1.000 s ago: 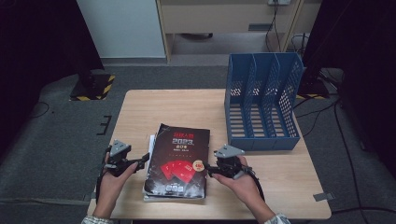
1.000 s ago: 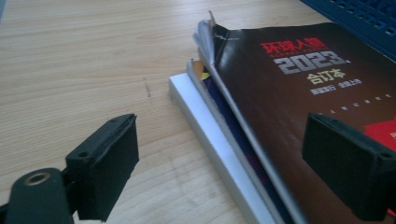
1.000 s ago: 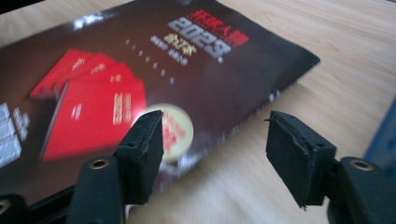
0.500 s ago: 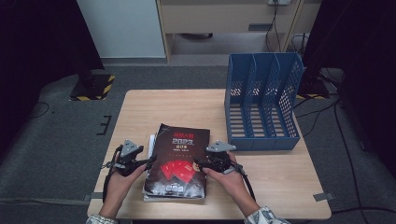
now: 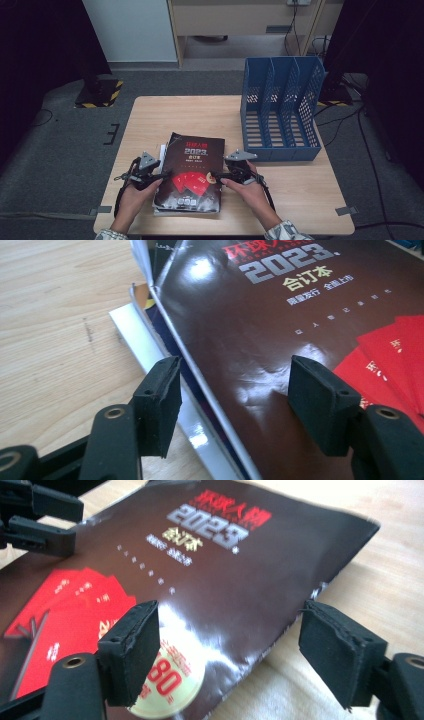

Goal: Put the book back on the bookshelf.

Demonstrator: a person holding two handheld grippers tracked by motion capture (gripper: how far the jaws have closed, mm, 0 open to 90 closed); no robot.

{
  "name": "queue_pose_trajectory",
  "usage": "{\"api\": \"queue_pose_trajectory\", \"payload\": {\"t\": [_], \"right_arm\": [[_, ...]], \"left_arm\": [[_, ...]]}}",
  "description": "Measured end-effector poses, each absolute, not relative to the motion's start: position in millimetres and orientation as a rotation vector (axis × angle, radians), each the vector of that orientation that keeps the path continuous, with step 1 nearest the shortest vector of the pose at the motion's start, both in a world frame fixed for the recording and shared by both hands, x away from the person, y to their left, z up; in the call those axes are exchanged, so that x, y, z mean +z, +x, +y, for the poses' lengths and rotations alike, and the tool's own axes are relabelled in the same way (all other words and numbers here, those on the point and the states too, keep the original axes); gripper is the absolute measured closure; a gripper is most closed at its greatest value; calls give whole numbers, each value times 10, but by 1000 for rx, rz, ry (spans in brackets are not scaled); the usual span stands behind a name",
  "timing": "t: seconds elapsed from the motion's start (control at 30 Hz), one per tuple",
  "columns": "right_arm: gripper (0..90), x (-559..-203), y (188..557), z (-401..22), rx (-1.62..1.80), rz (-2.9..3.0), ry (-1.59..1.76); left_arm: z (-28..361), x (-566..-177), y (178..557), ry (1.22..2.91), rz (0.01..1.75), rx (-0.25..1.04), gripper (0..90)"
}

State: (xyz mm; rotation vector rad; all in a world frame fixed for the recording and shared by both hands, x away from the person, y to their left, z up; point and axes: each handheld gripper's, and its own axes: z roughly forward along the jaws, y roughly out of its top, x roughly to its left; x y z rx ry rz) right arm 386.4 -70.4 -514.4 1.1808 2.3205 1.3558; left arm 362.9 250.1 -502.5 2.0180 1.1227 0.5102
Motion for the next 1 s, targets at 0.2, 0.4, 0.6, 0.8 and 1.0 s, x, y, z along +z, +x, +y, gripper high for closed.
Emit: {"api": "queue_pose_trajectory", "payload": {"t": [0.2, 0.4, 0.6, 0.8, 1.0], "right_arm": [[194, -5227, 3903, -671, 1364, 2365, 1238], [170, -5278, 3943, -682, 1410, 2383, 1282], [200, -5246, 3927, -645, 1402, 2397, 1255], [235, -5048, 3879, -609, 1424, 2363, 1145], [248, -4954, 3951, -393, 1501, 2459, 1042]], "left_arm": [[2508, -5049, 3628, 1997, 1135, 467, 383], [2504, -5057, 3629, 1995, 1132, 448, 392], [2508, -5059, 3626, 1997, 1132, 446, 390], [2522, -5063, 3628, 1989, 1138, 437, 387], [2532, -5070, 3630, 1983, 1138, 431, 385]]}}
